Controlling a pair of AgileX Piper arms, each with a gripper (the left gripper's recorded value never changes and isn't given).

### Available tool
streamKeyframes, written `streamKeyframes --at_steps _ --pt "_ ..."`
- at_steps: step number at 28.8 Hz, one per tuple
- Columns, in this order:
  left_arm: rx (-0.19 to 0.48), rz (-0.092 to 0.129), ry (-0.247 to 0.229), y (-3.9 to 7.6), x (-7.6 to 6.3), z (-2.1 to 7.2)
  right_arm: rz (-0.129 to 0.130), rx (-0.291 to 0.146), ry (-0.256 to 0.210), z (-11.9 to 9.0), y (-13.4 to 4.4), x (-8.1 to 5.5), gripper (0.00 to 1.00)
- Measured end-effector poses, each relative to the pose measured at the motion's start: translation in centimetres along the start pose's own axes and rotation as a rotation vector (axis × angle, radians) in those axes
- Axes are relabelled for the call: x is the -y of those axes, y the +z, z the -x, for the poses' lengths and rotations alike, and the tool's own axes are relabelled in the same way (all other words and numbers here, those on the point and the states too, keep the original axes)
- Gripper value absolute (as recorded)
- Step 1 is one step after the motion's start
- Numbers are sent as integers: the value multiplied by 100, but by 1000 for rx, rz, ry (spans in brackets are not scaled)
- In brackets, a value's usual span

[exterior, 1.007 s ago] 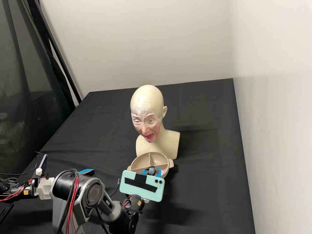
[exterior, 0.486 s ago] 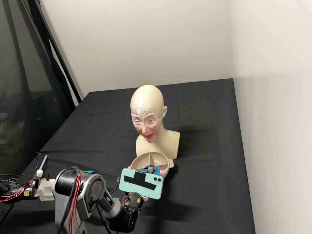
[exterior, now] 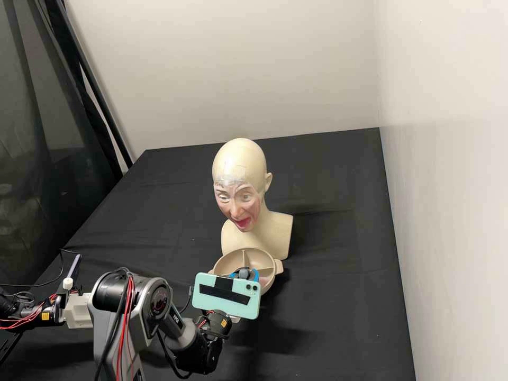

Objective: Feed the grandma with a spoon

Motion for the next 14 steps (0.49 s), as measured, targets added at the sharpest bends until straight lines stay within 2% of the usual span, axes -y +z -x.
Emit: streamKeyframes --at_steps 14 --pt "-2 1 -8 -8 24 -14 -7 15 19 -30 2 5 0"
